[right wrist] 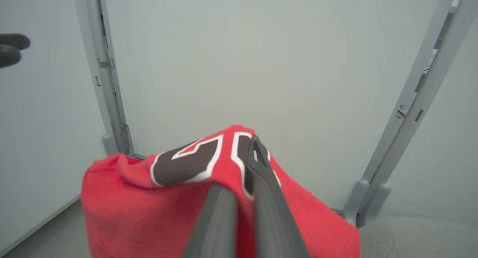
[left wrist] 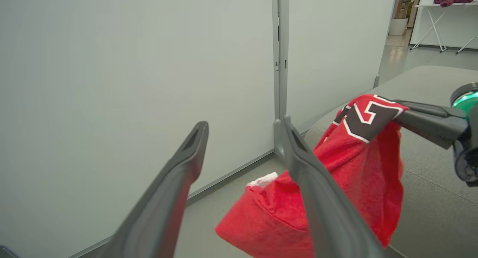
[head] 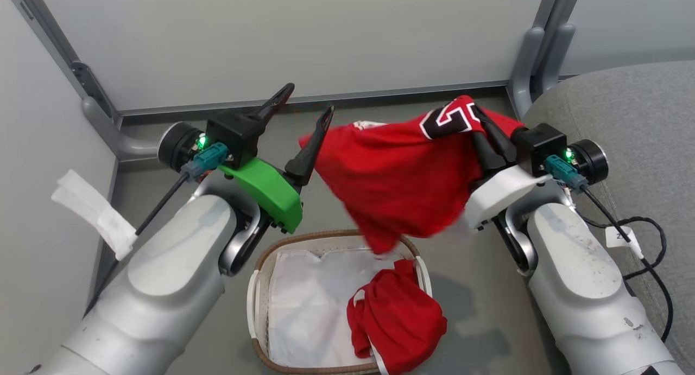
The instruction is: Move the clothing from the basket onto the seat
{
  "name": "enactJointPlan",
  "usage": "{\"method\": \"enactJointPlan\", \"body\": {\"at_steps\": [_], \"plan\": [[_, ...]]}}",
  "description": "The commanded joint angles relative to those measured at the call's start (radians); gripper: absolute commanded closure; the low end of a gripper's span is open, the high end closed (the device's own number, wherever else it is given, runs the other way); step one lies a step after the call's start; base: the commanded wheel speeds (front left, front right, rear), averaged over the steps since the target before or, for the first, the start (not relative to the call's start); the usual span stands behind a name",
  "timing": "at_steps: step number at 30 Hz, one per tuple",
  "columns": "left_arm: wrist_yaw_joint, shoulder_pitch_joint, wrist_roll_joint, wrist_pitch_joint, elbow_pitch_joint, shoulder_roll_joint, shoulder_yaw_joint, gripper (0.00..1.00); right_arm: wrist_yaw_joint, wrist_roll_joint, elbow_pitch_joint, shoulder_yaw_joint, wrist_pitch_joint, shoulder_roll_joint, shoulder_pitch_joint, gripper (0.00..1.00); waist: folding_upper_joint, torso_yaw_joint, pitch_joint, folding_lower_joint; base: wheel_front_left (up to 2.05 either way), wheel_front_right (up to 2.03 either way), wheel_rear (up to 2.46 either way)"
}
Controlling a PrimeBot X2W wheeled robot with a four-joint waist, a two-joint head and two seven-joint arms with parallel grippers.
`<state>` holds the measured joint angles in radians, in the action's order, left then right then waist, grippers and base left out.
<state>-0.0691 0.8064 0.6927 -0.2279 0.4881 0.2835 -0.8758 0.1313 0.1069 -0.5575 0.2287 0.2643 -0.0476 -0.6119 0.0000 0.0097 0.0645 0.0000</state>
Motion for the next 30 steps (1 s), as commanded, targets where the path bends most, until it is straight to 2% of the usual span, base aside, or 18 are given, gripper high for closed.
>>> {"method": "enactJointPlan", "body": {"at_steps": [1,5,13,22,30], "plan": [[0.006,-0.029,-0.004,-0.012,-0.009,0.003,-0.002,0.0,-0.001,-0.021,0.011,-0.028,0.0,-0.005,0.018,1.0,0.0,-0.005,0.004,0.0,0.0,0.0,0.0],[0.001,-0.091,-0.023,-0.031,-0.032,0.001,-0.013,0.0,-0.001,-0.067,0.047,-0.115,0.0,-0.004,0.047,1.0,0.0,-0.015,0.01,0.0,0.0,0.0,0.0],[-0.003,-0.186,-0.04,-0.039,-0.043,-0.044,-0.031,0.0,-0.001,-0.147,0.136,-0.259,0.001,-0.014,0.137,1.0,0.0,-0.047,0.029,0.0,0.0,0.0,0.0],[-0.02,-0.216,-0.066,-0.037,-0.009,-0.105,-0.039,0.0,-0.001,-0.146,0.253,-0.356,0.001,-0.013,0.206,1.0,0.0,-0.166,0.065,0.0,0.0,0.0,0.0],[-0.037,-0.233,-0.106,-0.037,0.009,-0.149,-0.027,0.0,-0.001,-0.138,0.314,-0.382,0.0,-0.006,0.257,1.0,0.0,-0.256,0.086,0.0,0.0,0.0,0.0]]}}
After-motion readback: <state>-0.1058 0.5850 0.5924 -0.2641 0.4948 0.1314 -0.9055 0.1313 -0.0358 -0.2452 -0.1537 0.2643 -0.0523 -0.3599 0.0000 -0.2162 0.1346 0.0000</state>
